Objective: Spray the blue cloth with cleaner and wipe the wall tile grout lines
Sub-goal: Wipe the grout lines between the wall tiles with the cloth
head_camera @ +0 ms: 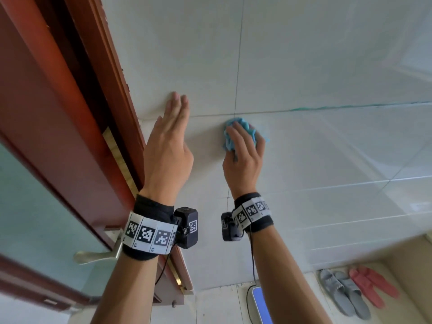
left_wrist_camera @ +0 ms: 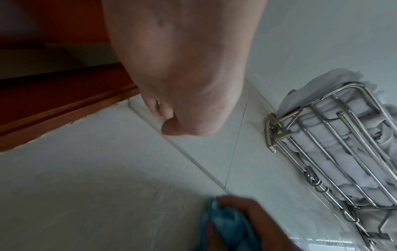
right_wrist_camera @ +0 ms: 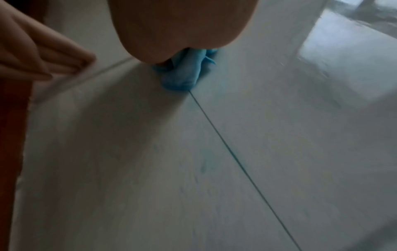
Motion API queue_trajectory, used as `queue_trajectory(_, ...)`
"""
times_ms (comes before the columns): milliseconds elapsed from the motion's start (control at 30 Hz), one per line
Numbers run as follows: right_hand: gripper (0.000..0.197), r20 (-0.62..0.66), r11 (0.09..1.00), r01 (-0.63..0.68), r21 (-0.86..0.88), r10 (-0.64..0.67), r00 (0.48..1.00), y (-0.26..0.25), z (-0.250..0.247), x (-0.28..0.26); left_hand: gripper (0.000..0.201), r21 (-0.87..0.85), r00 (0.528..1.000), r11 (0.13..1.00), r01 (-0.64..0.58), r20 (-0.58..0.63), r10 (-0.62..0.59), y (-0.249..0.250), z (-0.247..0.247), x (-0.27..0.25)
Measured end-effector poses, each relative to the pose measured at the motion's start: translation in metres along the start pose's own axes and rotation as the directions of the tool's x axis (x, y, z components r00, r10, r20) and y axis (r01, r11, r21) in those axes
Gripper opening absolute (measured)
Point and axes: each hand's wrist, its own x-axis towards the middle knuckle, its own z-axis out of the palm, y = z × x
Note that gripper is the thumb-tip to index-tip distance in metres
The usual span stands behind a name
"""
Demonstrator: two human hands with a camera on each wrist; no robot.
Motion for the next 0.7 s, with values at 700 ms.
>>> queue_trajectory(700, 0.037, 0.081, 0.978, -0.139, 0.153, 0.128, 0.989, -0.062, 0.047, -0.073, 0.079, 0.017, 0.986, 0.991, -0.131, -0.103, 0.132, -0.049, -0.015, 0.001)
